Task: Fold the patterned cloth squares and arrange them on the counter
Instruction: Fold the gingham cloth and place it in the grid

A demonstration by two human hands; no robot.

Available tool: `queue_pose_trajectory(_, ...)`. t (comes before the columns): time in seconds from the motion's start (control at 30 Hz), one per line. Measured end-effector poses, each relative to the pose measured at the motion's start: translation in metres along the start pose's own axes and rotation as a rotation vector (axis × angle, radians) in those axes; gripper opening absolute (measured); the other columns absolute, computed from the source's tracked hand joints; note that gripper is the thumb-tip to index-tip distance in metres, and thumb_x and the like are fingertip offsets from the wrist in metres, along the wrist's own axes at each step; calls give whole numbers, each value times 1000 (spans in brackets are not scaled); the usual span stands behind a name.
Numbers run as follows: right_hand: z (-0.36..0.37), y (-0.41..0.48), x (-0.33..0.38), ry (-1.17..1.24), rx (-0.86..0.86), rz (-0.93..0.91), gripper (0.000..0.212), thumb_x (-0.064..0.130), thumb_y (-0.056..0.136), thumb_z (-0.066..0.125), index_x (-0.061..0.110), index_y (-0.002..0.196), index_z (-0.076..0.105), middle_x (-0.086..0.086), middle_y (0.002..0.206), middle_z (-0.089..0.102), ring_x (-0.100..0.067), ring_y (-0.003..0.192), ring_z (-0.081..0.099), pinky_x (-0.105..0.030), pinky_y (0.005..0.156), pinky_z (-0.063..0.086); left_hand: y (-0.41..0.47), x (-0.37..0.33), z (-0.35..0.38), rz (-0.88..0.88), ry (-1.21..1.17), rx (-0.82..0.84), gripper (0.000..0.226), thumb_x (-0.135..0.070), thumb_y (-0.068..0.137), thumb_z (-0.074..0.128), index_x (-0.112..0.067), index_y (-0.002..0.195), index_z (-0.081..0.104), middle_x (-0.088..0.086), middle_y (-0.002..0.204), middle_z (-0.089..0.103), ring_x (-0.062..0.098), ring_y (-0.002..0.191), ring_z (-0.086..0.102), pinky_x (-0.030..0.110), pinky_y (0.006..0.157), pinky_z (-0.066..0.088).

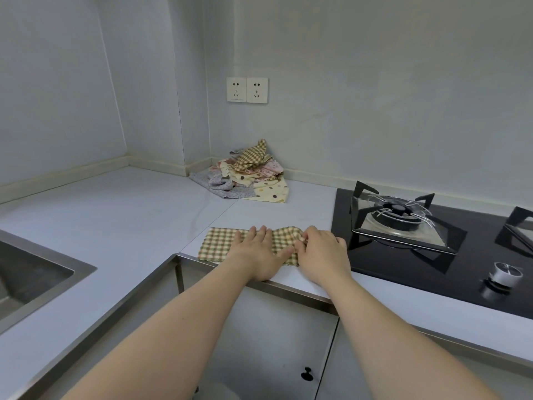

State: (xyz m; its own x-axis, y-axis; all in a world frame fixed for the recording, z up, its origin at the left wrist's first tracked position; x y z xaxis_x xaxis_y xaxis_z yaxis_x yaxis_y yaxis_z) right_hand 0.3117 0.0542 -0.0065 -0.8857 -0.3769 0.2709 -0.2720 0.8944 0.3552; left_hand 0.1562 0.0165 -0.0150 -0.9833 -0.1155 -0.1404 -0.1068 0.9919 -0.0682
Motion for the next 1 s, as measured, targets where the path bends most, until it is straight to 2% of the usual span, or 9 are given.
queue_pose_trajectory(0.1, -1, -2, -3, 156, -7, 39, 19, 40, 104, 44, 25, 111, 52, 2, 102, 66, -25, 101, 55, -41, 94, 40, -8, -3, -3, 20, 10, 31, 110, -90, 83, 8, -15, 162, -4, 2, 170, -6, 22, 156, -10, 52, 124, -8)
queue_pose_trajectory(0.23, -9, -7, -9, 631, -43, 134, 8, 37, 99, 61, 33, 100, 54, 3, 91, 70, -19, 87, 65, -42, 76, 57, -15, -7, -4, 78, 21, 53, 123, -97, 75, 18, -14, 161, -9, 3, 170, -8, 22, 156, -11, 52, 124, -8)
queue_pose_trajectory(0.4, -22, -14, -15, 1003, -117, 151, 23, 22, 94, 70, 34, 106, 54, -3, 74, 76, -19, 73, 74, -42, 72, 60, -18, -24, 1, 116, 45, 58, 127, -99, 71, 23, -15, 161, -10, 3, 170, -8, 22, 156, -12, 53, 124, -8)
queue_pose_trajectory(0.57, -27, -15, -18, 1164, -149, 104, 33, 18, 94, 70, 48, 106, 64, -10, 91, 77, -21, 80, 73, -43, 88, 57, -14, -46, 13, 133, 6, -9, 108, -91, 81, 14, -22, 162, -5, -1, 170, -2, 19, 156, -9, 51, 125, -6)
queue_pose_trajectory(0.67, -25, -12, -20, 1276, -84, 89, 24, 30, 103, 58, 39, 124, 62, -4, 102, 76, -4, 94, 72, -26, 87, 54, -15, -50, 8, 152, -102, -69, 71, -62, 100, 18, -28, 162, 9, 0, 169, 16, 18, 156, 4, 47, 126, -3)
queue_pose_trajectory(0.73, -21, -10, -23, 1294, -75, 103, 32, 40, 108, 44, 32, 137, 55, -6, 99, 78, -12, 103, 71, -31, 88, 53, -19, -48, -1, 89, -324, -104, 54, -48, 107, 23, -25, 152, 39, 7, 153, 48, 24, 145, 37, 45, 124, 17)
queue_pose_trajectory(0.8, -17, -8, -25, 1252, -119, 139, 32, 41, 109, 36, 32, 135, 54, -1, 88, 79, -16, 103, 71, -37, 91, 52, -22, -40, -6, -46, -660, -160, 44, -48, 105, 35, -19, 120, 65, 10, 117, 69, 28, 110, 62, 40, 102, 45)
queue_pose_trajectory(0.9, -13, -7, -25, 1062, -118, 169, 23, 38, 107, 41, 37, 126, 54, 9, 86, 78, -12, 102, 69, -33, 87, 48, -28, -26, -11, -140, -1040, -291, 22, -34, 100, 51, -20, 98, 68, 1, 93, 70, 22, 88, 63, 31, 77, 46)
queue_pose_trajectory(1.0, -10, -7, -18, 731, 45, 95, 26, 38, 104, 46, 36, 129, 54, 15, 108, 70, -16, 106, 64, -32, 82, 46, -33, -21, -15, -157, -1289, -341, 18, -19, 99, 56, -19, 113, 67, -2, 103, 72, 16, 97, 66, 26, 80, 50)
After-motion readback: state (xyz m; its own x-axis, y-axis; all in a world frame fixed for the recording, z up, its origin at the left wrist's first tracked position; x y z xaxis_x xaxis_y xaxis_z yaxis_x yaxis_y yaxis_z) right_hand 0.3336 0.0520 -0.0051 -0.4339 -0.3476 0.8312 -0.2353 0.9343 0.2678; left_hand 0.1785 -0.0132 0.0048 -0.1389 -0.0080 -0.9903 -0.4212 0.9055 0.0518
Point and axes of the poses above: each hand's wrist, its own y-axis towards the middle knuckle, its own z-axis out of the palm, x = y × z, the point moved 3 cm from there along y, towards the middle knuckle
